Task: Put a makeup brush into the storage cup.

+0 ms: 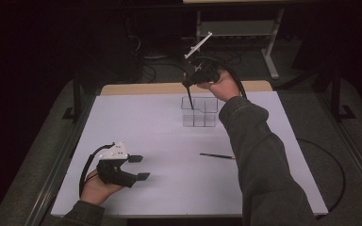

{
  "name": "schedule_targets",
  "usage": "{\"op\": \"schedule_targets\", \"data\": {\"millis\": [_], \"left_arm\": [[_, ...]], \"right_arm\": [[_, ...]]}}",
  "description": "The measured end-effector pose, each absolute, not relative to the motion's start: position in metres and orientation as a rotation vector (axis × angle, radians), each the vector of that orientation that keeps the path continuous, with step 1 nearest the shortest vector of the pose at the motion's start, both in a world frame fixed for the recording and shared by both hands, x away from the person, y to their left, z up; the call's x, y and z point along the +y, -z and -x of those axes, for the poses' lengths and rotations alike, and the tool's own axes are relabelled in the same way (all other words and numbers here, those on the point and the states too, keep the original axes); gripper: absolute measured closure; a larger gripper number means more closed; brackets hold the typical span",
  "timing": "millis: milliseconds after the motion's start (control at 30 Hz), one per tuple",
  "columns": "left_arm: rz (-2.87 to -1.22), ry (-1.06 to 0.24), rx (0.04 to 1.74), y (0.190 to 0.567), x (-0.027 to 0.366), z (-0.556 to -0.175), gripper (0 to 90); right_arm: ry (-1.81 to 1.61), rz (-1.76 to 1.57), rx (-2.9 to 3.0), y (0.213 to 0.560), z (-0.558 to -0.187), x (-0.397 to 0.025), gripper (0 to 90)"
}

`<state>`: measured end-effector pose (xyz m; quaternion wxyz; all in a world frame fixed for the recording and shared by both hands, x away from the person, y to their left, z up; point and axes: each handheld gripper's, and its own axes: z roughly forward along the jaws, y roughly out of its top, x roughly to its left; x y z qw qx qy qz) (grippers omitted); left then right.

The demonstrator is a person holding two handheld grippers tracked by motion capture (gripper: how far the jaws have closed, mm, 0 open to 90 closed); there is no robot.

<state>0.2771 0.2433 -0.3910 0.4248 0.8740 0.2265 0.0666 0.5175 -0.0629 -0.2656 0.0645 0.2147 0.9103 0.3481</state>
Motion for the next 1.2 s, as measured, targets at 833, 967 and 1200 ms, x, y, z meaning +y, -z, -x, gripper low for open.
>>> {"op": "schedule_targets", "data": {"millis": [833, 967, 1200], "left_arm": [[-2.184, -0.158, 0.572, 0.391, 0.243, -0.278, 31.4], [-2.183, -0.161, 0.576, 0.39, 0.245, -0.277, 31.4], [-2.179, -0.158, 0.575, 0.39, 0.244, -0.277, 31.3]], "right_arm": [[-1.053, -0.688, 2.762, 0.287, -0.516, -0.067, 82.4], [-1.059, -0.696, 2.759, 0.288, -0.516, -0.067, 82.4], [-1.073, -0.706, 2.753, 0.296, -0.515, -0.07, 82.3]]}}
